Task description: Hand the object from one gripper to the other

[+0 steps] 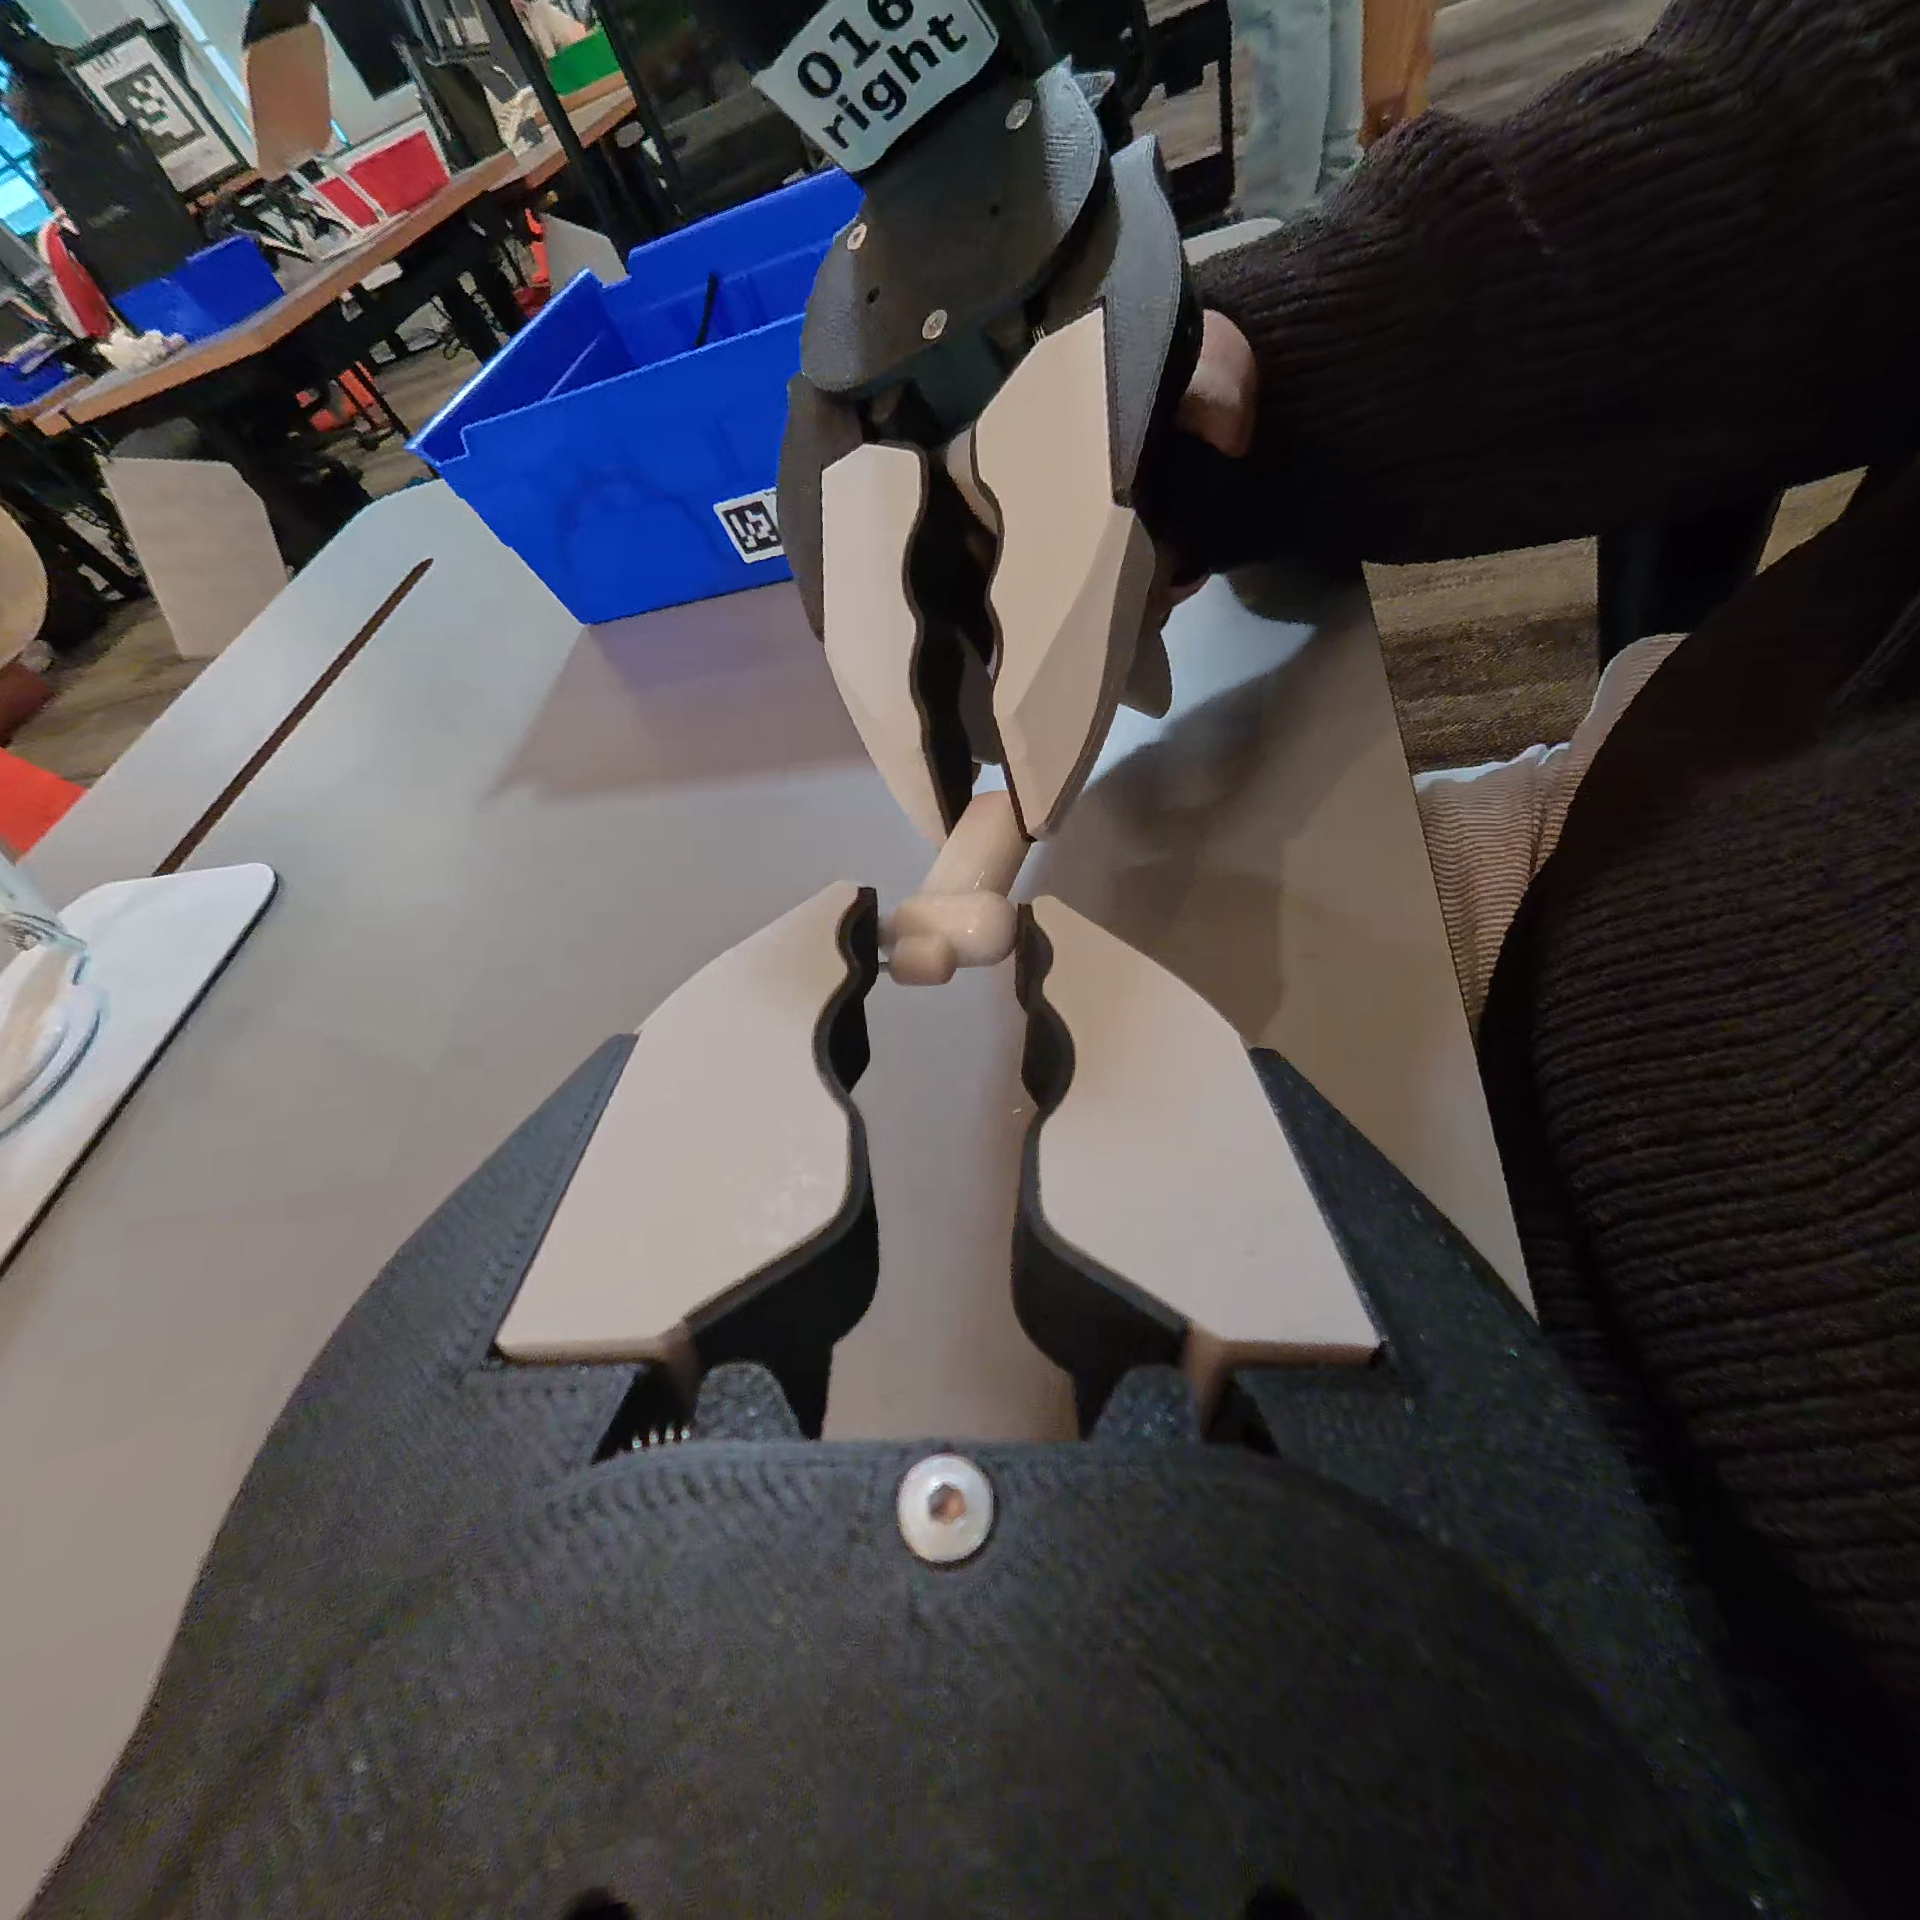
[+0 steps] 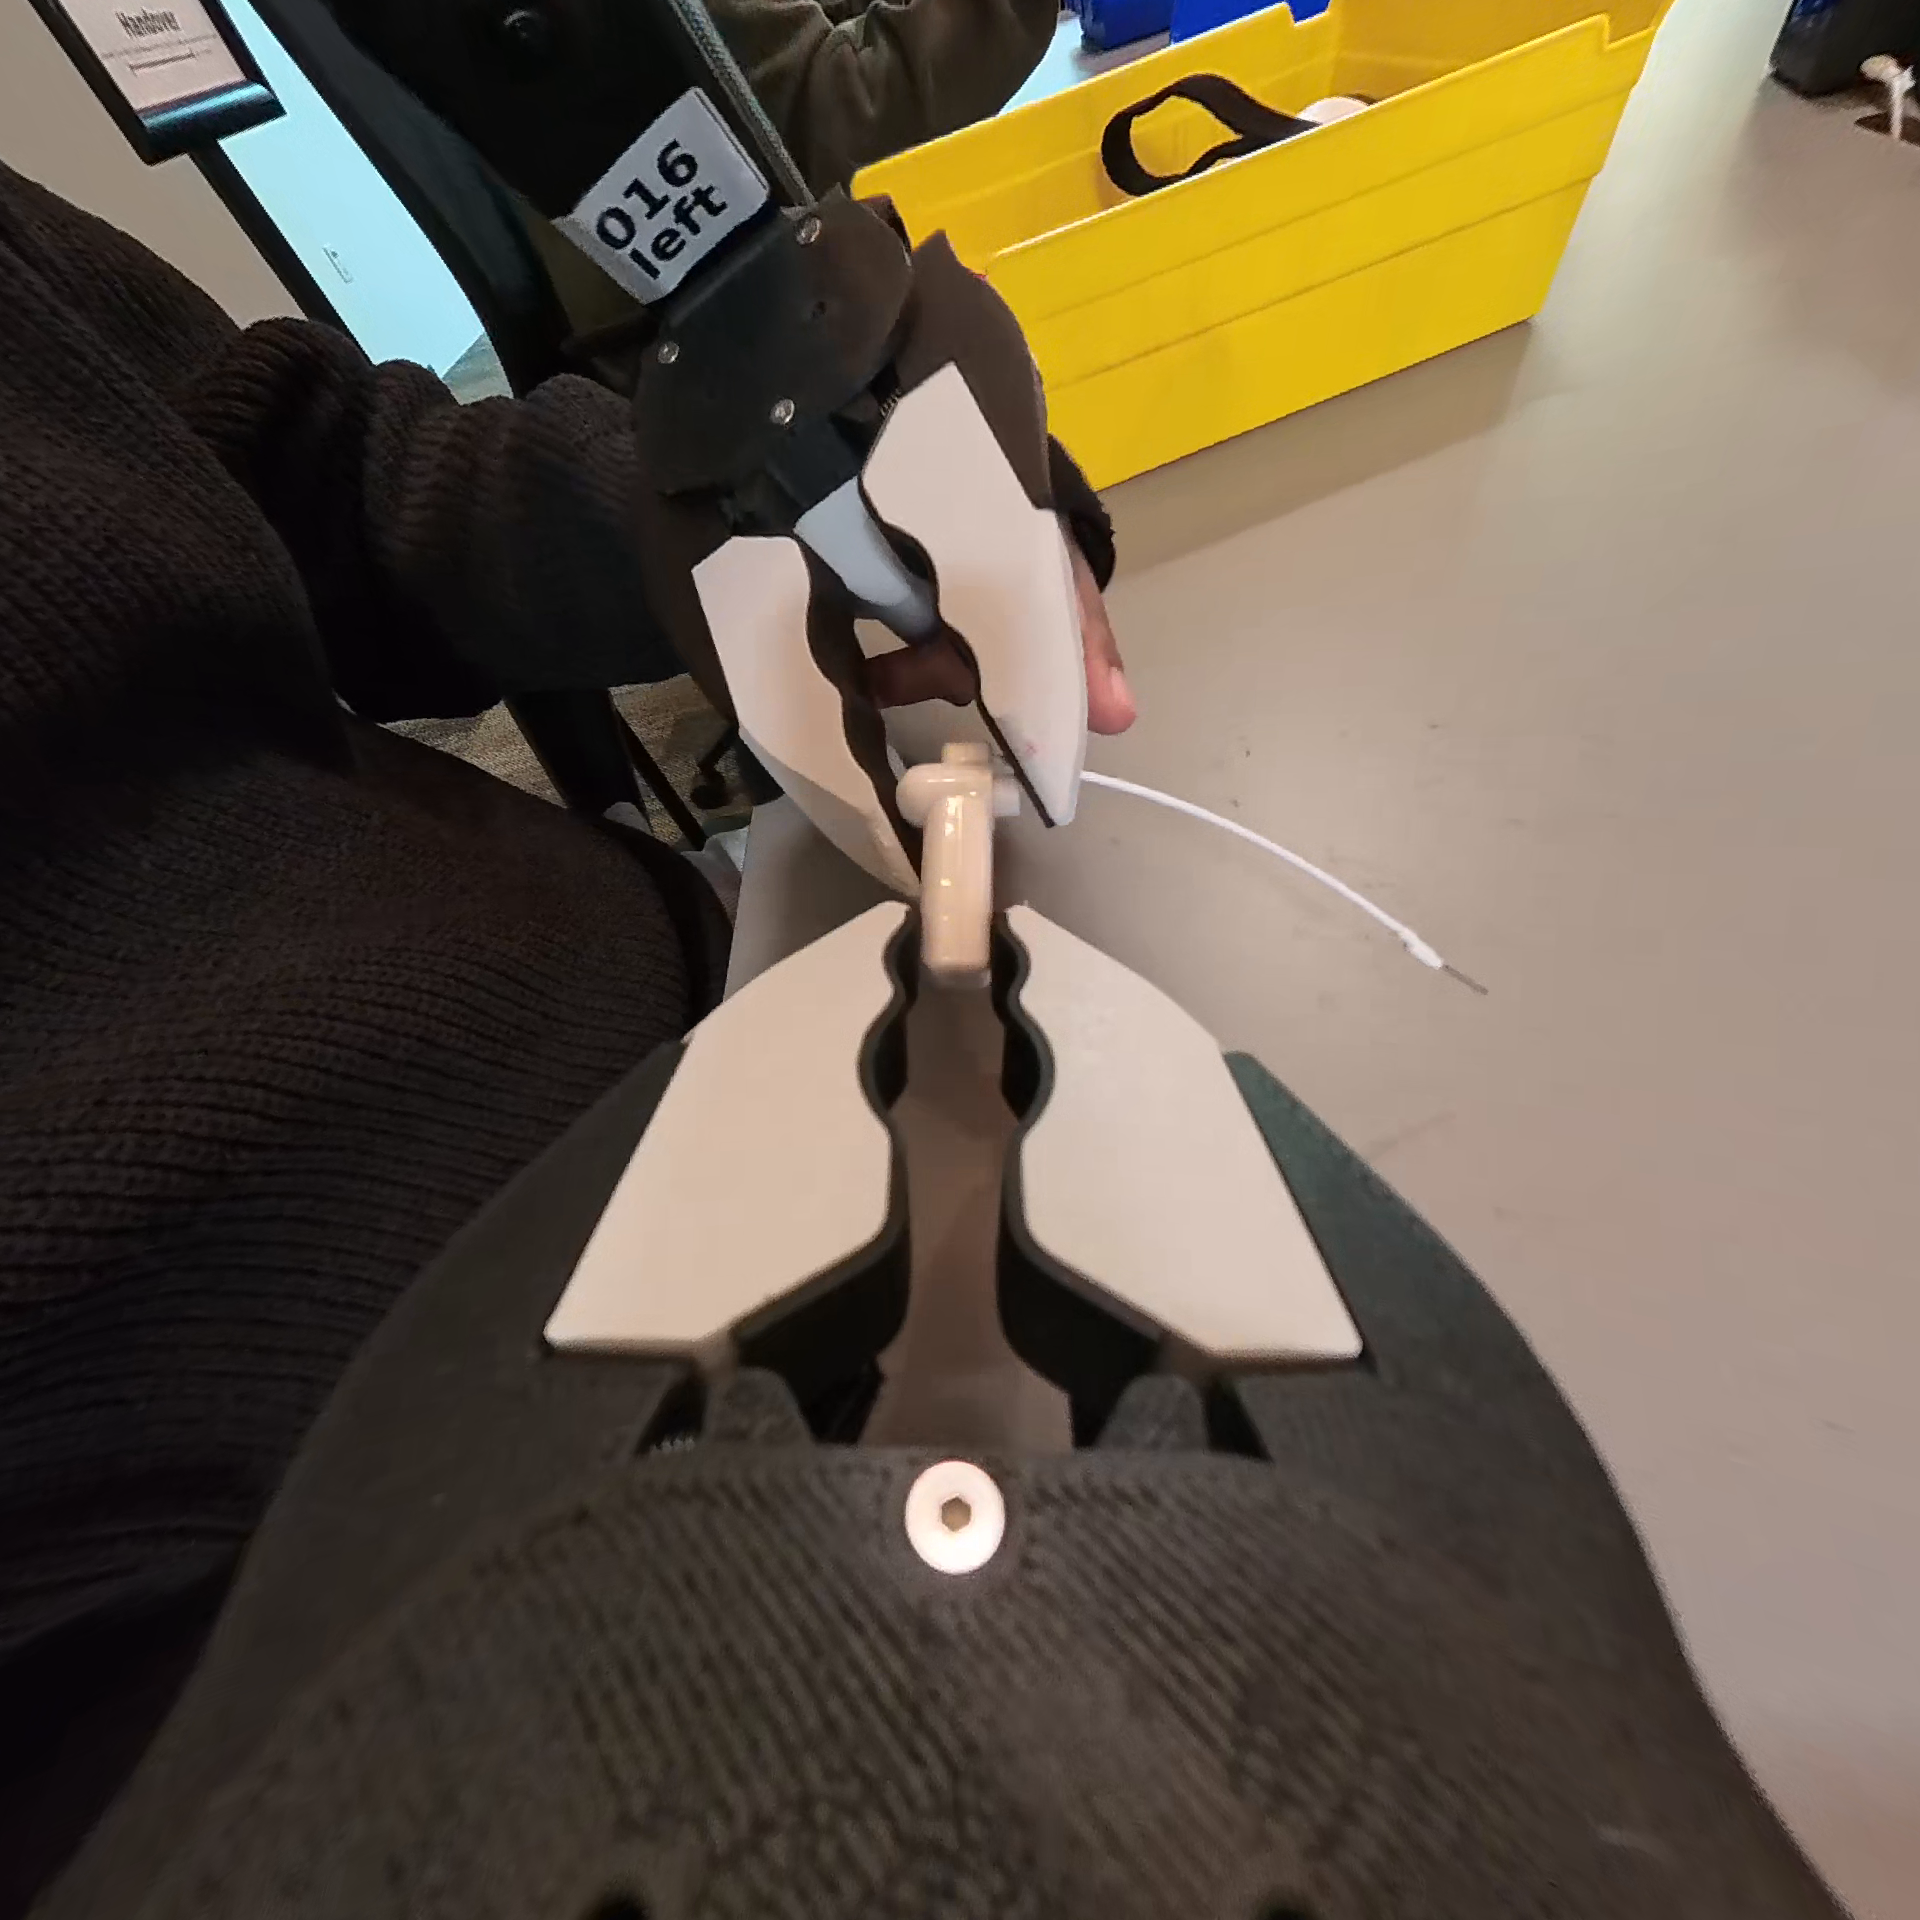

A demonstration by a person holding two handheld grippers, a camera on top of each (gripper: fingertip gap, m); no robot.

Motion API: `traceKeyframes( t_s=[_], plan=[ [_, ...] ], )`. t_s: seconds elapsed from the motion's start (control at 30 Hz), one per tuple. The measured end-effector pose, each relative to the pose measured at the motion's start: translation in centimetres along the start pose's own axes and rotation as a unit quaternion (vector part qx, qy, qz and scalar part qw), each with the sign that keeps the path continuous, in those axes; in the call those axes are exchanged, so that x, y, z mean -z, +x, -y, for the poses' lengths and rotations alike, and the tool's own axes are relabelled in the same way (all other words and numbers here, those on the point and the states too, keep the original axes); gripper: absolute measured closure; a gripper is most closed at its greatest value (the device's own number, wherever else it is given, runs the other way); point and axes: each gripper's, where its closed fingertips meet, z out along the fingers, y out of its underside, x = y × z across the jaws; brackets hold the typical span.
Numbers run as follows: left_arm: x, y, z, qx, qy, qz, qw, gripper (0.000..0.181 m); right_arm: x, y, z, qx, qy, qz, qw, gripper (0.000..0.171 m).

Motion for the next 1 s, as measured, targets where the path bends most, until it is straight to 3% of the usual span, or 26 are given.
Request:
traceKeyframes(
  t_s=[0.17,0.33,0.5,0.67,1.0],
  plan=[
    [0.0,-0.4,-0.2,-0.005,-0.005,0.012,1.0,0.153,-0.1,0.4,0.0,0.001,0.008,-0.01,1.0,0.155],
    [0.3,-1.3,-0.1,0.009,0.0,0.033,0.999,0.153,0.1,1.3,0.7,0.011,0.04,-0.041,0.998,0.124],
    [1.2,-2.7,1.1,0.102,0.062,0.034,0.992,0.154,1.5,2.4,2.8,0.095,0.098,-0.115,0.984,0.116],
    [2.3,-3.5,3.4,0.272,0.167,-0.03,0.947,0.156,2.5,1.8,4.7,0.204,0.14,-0.172,0.954,0.127],
    [1.9,-2.4,3.2,0.402,0.17,-0.146,0.888,0.156,1.6,1.1,4.4,0.261,0.106,-0.186,0.941,0.141]
  ],
)
